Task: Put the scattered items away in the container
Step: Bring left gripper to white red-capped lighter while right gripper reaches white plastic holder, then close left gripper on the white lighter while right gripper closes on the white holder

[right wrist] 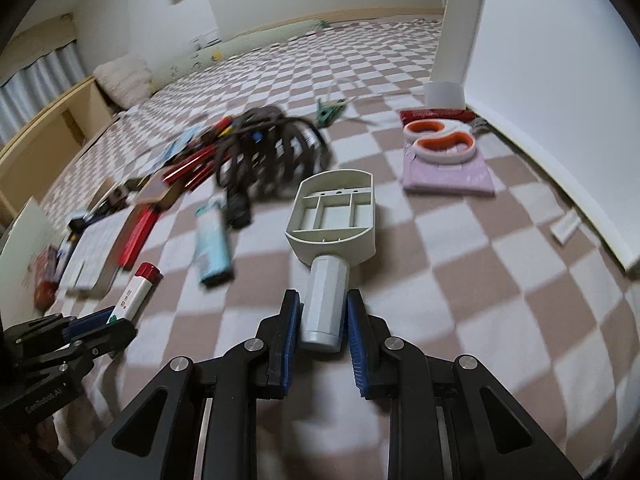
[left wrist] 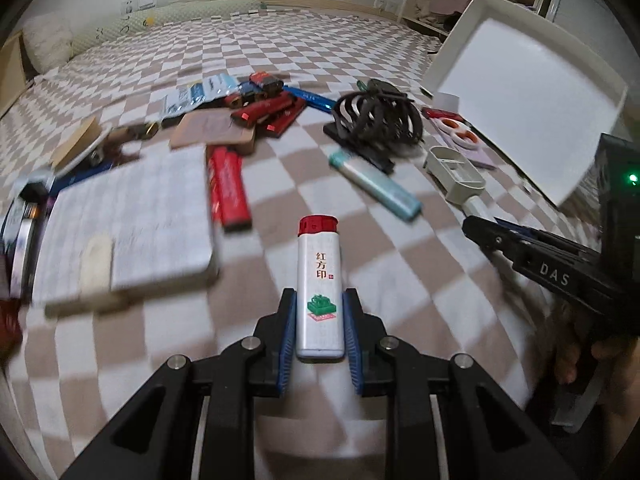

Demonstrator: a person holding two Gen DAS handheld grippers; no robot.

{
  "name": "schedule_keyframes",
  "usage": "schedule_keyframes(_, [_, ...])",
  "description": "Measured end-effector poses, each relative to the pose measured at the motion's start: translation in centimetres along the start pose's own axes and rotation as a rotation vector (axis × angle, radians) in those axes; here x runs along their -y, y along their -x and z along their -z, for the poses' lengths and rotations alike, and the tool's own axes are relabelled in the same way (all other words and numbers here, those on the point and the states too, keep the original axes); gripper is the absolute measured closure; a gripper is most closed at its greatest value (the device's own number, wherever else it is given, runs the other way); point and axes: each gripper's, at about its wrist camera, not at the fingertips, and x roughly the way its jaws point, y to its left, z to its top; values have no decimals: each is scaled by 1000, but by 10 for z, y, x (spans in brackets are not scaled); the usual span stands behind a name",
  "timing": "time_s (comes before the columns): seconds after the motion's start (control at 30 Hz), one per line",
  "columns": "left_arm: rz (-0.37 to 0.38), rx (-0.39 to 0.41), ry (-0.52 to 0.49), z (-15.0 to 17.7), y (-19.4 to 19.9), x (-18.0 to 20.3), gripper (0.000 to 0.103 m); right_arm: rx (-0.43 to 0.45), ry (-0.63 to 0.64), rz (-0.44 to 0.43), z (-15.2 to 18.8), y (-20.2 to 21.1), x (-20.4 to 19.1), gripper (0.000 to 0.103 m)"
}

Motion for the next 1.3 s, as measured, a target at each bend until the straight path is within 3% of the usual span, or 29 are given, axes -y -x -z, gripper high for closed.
schedule_keyframes(0.3, [37, -41, 4, 49, 41, -11, 80, -63, 23, -49, 18, 19, -21, 79])
schedule_keyframes(0.53, [54, -51, 25, 64, 54, -22, 80, -90, 66, -55, 28, 24, -38, 77])
schedule_keyframes(0.57, [49, -48, 28, 65, 55, -22, 79, -95, 66, -59, 27, 24, -39, 74])
schedule_keyframes(0.6, [43, -44, 31, 67, 56, -22, 75, -102, 66, -75, 27, 24, -40, 63])
schedule_keyframes(0.63, [40, -40, 33, 69, 58, -22, 69, -111, 62, -95, 26, 25, -41, 46])
schedule_keyframes(0.7, [28, -34, 33, 72, 61, -22, 57, -126, 73, -116, 26, 30, -47, 25])
schedule_keyframes(0.73, [10, -33, 29, 75, 63, -21, 49, -126, 92, -105, 27, 33, -52, 23])
schedule_keyframes(0.83, [-37, -29, 16, 79, 67, -22, 44, -145, 120, -99, 29, 37, -58, 23])
schedule_keyframes(0.97, [-116, -21, 43, 80, 67, -33, 44, -184, 98, -158, 30, 36, -63, 23])
schedule_keyframes(1.2, [-213, -9, 81, 74, 62, -46, 44, -181, 140, -258, 26, 26, -97, 23])
schedule_keyframes(1.3, [-248, -4, 101, 70, 59, -50, 43, -173, 178, -260, 24, 18, -110, 23])
